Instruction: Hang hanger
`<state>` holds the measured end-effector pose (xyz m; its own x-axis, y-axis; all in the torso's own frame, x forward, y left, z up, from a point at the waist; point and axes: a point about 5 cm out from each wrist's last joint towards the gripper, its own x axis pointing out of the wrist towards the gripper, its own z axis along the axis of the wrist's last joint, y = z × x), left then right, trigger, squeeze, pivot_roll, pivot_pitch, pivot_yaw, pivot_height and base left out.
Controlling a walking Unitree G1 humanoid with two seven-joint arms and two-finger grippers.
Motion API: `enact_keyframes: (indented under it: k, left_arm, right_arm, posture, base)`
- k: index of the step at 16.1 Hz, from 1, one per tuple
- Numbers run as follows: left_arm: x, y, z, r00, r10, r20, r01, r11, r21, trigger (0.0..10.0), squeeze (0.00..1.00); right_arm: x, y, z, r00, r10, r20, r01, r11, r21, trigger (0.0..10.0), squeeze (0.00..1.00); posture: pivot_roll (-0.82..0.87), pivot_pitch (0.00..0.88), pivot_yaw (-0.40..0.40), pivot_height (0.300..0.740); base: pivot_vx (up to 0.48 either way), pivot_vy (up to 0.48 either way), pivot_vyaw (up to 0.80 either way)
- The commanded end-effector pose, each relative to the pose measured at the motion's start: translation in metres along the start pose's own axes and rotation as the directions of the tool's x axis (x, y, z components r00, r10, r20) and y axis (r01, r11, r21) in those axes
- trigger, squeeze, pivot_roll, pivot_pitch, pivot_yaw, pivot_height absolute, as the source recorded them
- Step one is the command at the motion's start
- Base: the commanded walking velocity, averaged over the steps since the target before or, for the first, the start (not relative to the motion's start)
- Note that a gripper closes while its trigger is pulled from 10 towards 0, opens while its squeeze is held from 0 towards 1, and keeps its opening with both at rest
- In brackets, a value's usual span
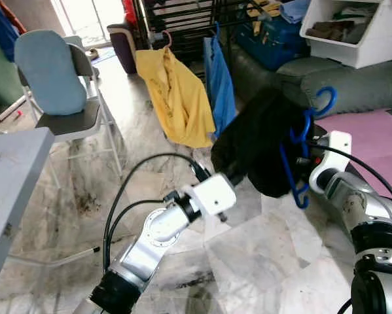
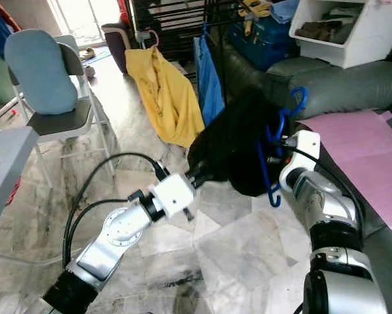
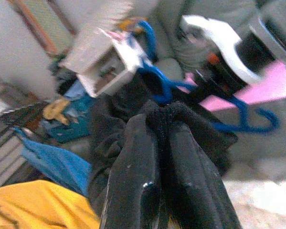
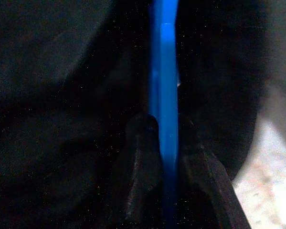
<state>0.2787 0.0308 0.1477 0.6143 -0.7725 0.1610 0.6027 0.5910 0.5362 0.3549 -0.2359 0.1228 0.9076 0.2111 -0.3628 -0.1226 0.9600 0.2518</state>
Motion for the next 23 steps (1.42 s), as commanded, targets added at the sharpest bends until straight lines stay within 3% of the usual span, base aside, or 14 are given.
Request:
enact_keyframes:
  k: [1,3,5,9,12,15,18,21,23]
  left_arm:
    - [0.001,0.010,0.006,0.999,0.037,0.018,-0.037,0.999,0.015,10.0,0.00]
    - [0.001,0.013,0.005,0.998,0.068,0.010,-0.068,0.998,0.007,10.0,0.00]
    - [0.002,0.014,0.005,0.997,0.077,0.012,-0.077,0.997,0.006,10.0,0.00]
    - [0.005,0.013,0.006,0.997,0.076,0.018,-0.076,0.997,0.009,10.0,0.00]
    - [0.006,0.018,0.005,0.997,0.080,0.013,-0.080,0.997,0.019,10.0,0.00]
    - [0.003,0.018,0.001,0.997,0.076,-0.003,-0.076,0.997,0.025,10.0,0.00]
    - [0.003,0.012,0.000,0.999,0.046,-0.008,-0.045,0.998,0.044,10.0,0.00]
    - [0.003,0.013,0.001,0.999,0.049,0.000,-0.049,0.998,0.045,10.0,0.00]
    - [0.001,0.018,0.000,0.998,0.063,-0.006,-0.063,0.997,0.050,10.0,0.00]
  right_arm:
    - [0.002,0.014,-0.005,0.994,0.098,-0.054,-0.101,0.994,-0.044,10.0,0.00]
    - [-0.008,-0.008,-0.043,0.979,0.011,-0.205,-0.010,1.000,0.006,10.0,0.00]
    - [-0.018,-0.020,-0.065,0.959,0.000,-0.283,-0.009,0.999,-0.030,10.0,0.00]
    - [-0.042,-0.031,-0.095,0.908,0.069,-0.413,-0.141,0.979,-0.148,10.0,0.00]
    - [-0.060,-0.028,-0.111,0.839,0.217,-0.498,-0.318,0.940,-0.127,10.0,0.00]
    - [-0.075,-0.025,-0.103,0.784,0.360,-0.507,-0.471,0.876,-0.107,10.0,0.00]
    - [-0.079,-0.028,-0.080,0.791,0.409,-0.456,-0.516,0.845,-0.138,10.0,0.00]
    - [-0.072,-0.047,-0.077,0.861,0.243,-0.447,-0.364,0.908,-0.207,10.0,0.00]
    - [-0.069,-0.056,-0.079,0.892,0.143,-0.429,-0.250,0.947,-0.204,10.0,0.00]
  posture:
    - [-0.14,0.000,0.036,0.740]
    - [-0.14,0.000,0.026,0.740]
    - [-0.15,0.000,0.026,0.740]
    - [-0.16,0.000,0.034,0.740]
    - [-0.16,0.000,0.035,0.740]
    - [-0.16,0.000,0.035,0.740]
    - [-0.16,0.000,0.033,0.740]
    - [-0.16,0.000,0.034,0.740]
    - [-0.15,0.000,0.031,0.740]
  base:
    - [0.000,0.000,0.00]
    - [0.000,0.000,0.00]
    - [0.000,0.000,0.00]
    - [0.000,0.000,0.00]
    - [0.000,0.000,0.00]
    - [0.000,0.000,0.00]
    - [0.000,0.000,0.00]
    - [0.000,0.000,0.00]
    - [0.000,0.000,0.00]
